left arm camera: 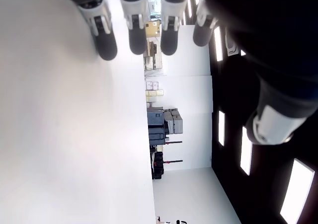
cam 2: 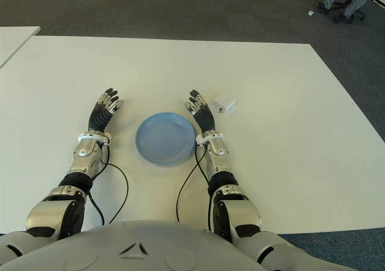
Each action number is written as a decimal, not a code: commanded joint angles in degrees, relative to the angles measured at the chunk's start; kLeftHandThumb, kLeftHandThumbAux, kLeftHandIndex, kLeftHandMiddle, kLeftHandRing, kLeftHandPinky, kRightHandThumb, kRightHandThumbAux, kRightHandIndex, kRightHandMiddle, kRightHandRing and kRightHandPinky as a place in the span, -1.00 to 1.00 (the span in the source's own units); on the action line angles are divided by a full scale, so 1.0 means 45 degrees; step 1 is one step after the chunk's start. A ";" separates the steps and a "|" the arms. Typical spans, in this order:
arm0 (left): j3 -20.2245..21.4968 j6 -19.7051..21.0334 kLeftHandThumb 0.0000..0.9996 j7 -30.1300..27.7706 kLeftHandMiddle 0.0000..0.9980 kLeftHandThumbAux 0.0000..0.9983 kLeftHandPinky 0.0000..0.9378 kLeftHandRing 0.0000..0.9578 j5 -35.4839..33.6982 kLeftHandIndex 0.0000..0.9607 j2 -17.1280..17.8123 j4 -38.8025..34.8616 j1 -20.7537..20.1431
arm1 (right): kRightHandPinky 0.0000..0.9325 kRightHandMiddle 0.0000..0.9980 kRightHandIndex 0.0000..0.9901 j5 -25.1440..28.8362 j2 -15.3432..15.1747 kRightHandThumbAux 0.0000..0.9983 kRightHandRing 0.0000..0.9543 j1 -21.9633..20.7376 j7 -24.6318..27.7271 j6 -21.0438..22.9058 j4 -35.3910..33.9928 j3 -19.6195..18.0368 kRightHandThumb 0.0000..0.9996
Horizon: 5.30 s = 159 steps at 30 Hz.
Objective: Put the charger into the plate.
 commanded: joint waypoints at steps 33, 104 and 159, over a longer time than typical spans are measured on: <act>-0.0168 0.1063 -1.00 0.0082 -0.78 0.11 -0.75 -0.77 0.0248 -0.95 -0.0262 0.2548 -0.0051 | -0.66 -0.77 -0.80 -0.6949 -0.1660 0.53 -0.77 0.1700 -0.7631 -0.0368 -0.6342 0.1204 -0.70; -0.0185 0.0790 -1.00 0.0057 -0.74 0.11 -0.74 -0.74 0.0233 -0.95 -0.0553 0.3197 -0.0648 | -0.96 -1.00 -1.00 -0.9025 -0.5903 -0.42 -1.00 -0.7825 -0.5284 0.5304 0.5048 0.5976 -0.13; -0.0094 0.0789 -1.00 -0.0471 -0.77 0.11 -0.81 -0.79 -0.0017 -0.98 -0.0689 0.2457 -0.0311 | -1.00 -1.00 -1.00 -0.8714 -0.3542 -0.71 -1.00 -0.4272 -0.5126 0.6636 0.4957 0.6827 -0.31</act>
